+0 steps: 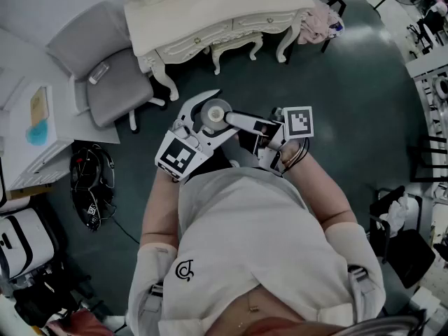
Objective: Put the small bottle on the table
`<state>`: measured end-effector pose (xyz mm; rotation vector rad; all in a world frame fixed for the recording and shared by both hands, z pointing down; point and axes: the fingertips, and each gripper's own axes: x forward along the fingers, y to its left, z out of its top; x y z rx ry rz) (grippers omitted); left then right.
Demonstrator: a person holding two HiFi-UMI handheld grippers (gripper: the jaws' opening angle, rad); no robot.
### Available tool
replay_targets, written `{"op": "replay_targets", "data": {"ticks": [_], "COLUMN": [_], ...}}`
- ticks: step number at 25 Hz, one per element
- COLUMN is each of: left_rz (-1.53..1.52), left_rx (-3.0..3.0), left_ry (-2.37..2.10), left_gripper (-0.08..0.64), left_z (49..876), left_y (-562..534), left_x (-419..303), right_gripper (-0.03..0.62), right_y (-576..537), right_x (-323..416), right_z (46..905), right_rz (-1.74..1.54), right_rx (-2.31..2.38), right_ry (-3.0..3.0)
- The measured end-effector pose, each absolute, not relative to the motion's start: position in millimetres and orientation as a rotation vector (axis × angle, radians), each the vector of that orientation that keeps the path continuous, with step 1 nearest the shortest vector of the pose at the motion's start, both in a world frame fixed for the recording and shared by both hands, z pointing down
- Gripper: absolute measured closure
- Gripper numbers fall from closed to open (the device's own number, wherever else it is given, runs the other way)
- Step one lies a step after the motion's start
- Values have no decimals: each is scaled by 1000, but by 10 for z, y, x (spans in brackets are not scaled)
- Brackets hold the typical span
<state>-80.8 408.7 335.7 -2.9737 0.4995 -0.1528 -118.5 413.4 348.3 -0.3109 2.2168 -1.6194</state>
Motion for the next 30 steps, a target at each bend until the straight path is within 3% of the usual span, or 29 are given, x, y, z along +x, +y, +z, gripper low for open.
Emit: {"op": "replay_targets", "data": {"ticks": [19,30], "left_rz": [-173,-176], "left_rx": [-3010,-3045], "left_ry": [466,403], "left_gripper": [210,210], "left_z": [3437,3584], "left_y": [4141,3440], "left_x": [-671,-488], "right_gripper": [227,227], "right_y": [4189,3479], "right_x": [-1050,-872], "right_z": [3567,3713], "right_rz": [-1661,-1671], "right_rx": [-346,-390], "right_ry": [2180,2126]}}
